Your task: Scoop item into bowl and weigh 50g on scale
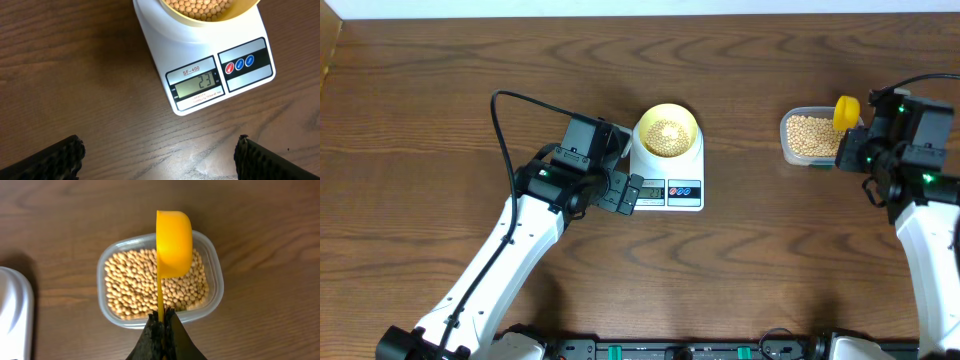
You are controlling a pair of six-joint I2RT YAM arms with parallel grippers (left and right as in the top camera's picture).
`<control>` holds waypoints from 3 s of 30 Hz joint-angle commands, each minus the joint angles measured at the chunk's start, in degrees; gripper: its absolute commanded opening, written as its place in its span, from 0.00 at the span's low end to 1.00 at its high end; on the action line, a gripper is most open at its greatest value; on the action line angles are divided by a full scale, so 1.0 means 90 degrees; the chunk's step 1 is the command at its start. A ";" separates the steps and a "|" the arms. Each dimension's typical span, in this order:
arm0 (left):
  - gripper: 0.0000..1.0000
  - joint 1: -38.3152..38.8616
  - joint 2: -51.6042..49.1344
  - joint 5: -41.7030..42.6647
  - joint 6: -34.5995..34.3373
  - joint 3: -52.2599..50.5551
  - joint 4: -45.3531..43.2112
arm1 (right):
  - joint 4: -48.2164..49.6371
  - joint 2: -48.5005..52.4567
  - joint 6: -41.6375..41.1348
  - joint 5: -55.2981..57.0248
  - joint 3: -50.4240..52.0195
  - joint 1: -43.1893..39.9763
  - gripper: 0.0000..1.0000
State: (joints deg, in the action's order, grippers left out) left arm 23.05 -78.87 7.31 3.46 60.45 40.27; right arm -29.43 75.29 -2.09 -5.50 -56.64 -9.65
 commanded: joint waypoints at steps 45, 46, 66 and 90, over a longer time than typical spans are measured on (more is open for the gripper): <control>0.98 0.0015 0.0022 -0.0034 0.0090 0.0000 0.0015 | -0.0306 0.1090 -0.0947 -0.3082 0.0070 -0.1020 0.01; 0.98 0.0015 0.0022 -0.0034 0.0090 0.0000 0.0015 | -0.0304 0.1090 -0.0993 -0.3128 0.0070 -0.1069 0.01; 0.98 0.0015 0.0022 -0.0034 0.0090 0.0000 0.0015 | -0.0301 0.1090 -0.1957 -0.5229 0.0070 -0.2698 0.01; 0.98 0.0015 0.0022 -0.0034 0.0090 0.0000 0.0015 | -0.0255 0.1090 -0.2370 -0.7269 0.0070 -0.3028 0.01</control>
State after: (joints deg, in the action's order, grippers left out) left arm 23.05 -78.87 7.33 3.46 60.45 40.27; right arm -32.03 84.71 -21.15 -67.90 -56.49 -38.81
